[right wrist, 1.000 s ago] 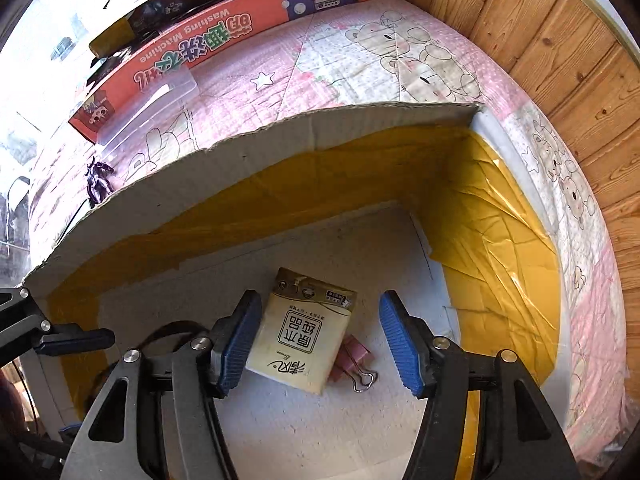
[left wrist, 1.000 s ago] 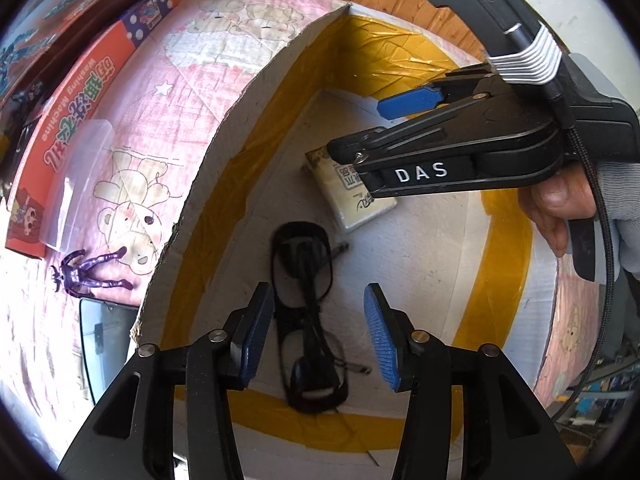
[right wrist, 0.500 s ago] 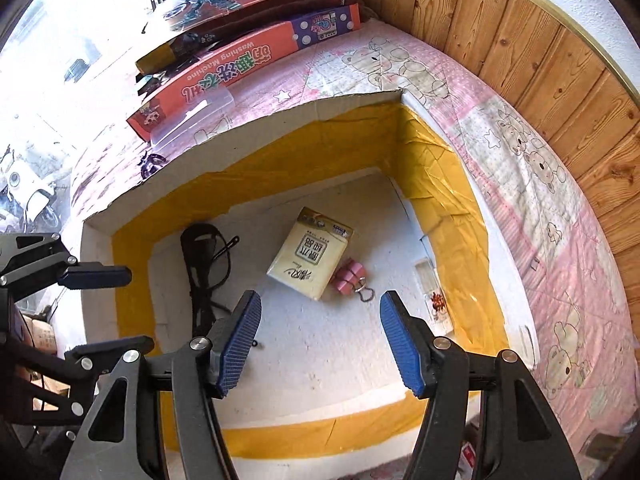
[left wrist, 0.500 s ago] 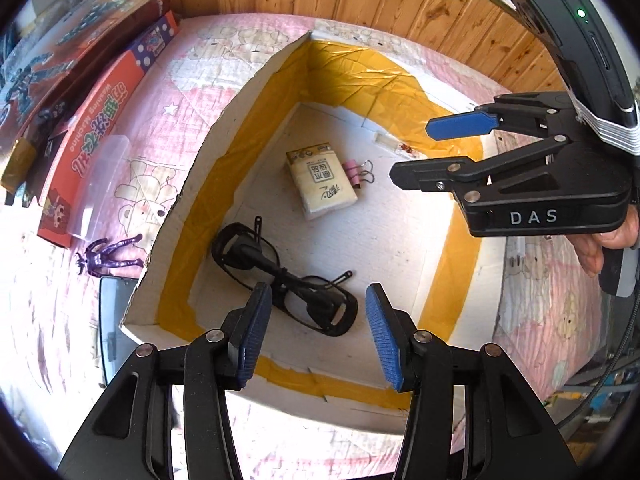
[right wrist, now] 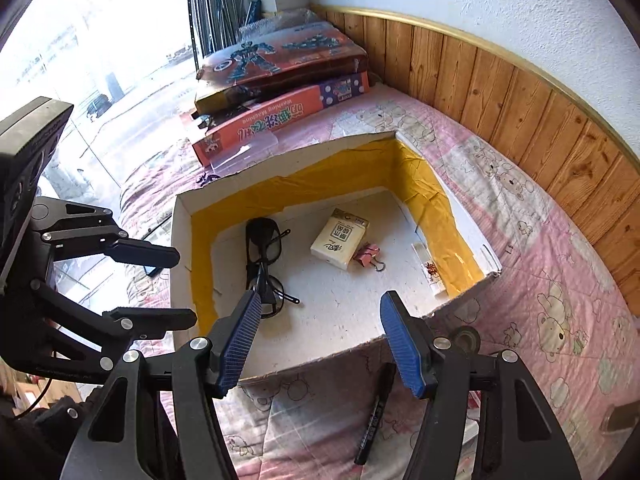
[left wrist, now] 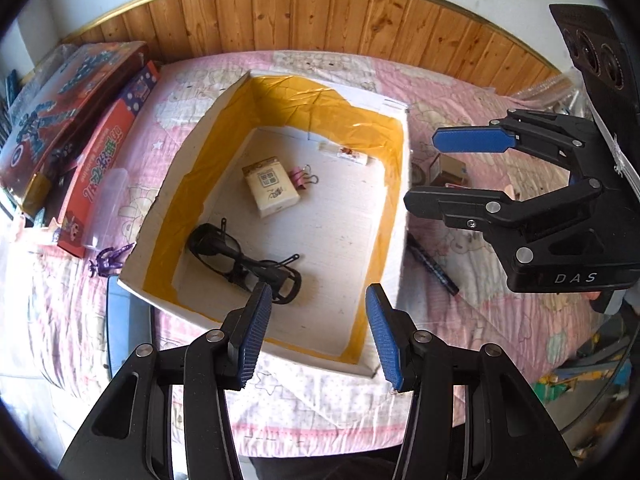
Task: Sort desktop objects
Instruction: 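Withdraw both open tools from the box toward the remaining items, then grasp the black marker with the left tool while the right tool grasps the white ribbed charger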
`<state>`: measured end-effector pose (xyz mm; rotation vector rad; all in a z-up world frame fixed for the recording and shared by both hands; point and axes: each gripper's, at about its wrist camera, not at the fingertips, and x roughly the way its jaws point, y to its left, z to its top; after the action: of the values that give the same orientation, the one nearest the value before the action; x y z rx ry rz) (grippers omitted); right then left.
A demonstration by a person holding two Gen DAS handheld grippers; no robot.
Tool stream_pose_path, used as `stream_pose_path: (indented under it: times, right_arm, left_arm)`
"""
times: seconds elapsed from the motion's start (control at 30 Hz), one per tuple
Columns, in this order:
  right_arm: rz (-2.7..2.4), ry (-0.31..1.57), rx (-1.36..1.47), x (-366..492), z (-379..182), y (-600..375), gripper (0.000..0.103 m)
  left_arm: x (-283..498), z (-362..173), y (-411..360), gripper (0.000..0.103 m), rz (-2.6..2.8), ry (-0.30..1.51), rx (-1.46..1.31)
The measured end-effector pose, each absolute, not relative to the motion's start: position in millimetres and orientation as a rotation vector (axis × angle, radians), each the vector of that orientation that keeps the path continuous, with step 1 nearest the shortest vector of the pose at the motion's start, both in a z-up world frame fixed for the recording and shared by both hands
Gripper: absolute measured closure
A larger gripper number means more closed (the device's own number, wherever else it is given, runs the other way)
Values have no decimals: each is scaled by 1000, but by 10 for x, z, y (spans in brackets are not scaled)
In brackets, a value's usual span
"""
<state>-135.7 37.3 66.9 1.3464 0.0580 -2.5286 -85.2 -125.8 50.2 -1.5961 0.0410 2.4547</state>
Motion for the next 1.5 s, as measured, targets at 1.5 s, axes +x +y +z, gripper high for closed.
stream_pose_path:
  times: [1.5]
  right_arm:
    - [-2934, -718, 1492, -333, -1064, 2036, 64]
  left_arm:
    - [-1389, -1200, 153, 52, 2296, -434, -1774]
